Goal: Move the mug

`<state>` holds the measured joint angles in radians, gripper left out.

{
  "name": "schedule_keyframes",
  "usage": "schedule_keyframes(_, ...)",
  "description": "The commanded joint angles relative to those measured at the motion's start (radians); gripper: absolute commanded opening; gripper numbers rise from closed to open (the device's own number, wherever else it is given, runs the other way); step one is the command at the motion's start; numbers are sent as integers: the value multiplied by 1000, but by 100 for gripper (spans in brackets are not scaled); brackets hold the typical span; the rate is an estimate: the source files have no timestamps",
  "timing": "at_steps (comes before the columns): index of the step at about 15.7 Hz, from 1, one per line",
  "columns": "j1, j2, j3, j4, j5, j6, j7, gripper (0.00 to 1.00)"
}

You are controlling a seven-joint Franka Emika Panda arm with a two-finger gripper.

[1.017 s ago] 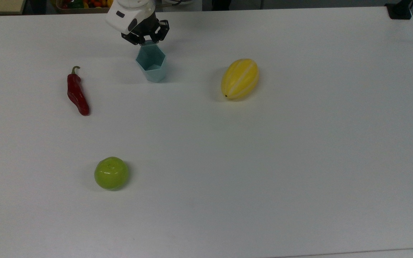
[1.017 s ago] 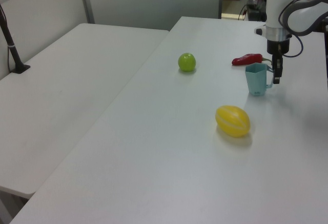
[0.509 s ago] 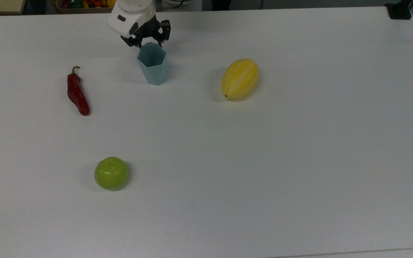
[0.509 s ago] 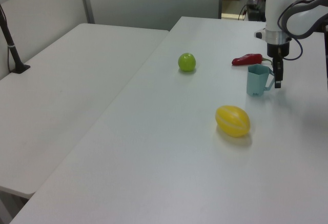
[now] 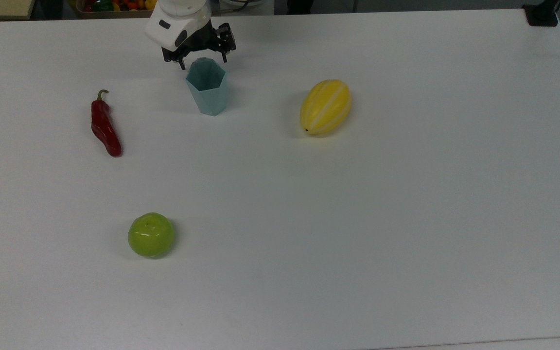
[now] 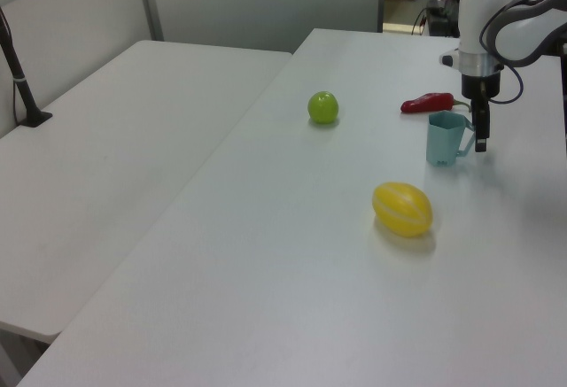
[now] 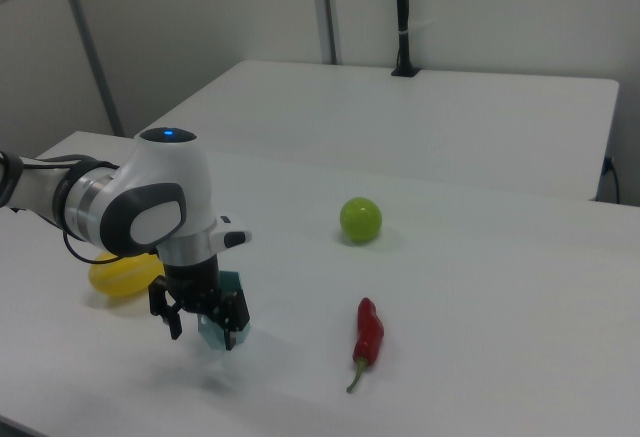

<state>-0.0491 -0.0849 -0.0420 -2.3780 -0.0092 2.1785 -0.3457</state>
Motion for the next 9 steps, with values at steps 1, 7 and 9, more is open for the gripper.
schedule_keyframes(1, 0, -52, -6, 107, -8, -161, 23, 100)
schedule_keyframes(7, 21, -39, 60, 501, 5, -538, 245, 100)
schedule_keyframes(9, 21, -29, 96, 603, 8, -583, 364, 100)
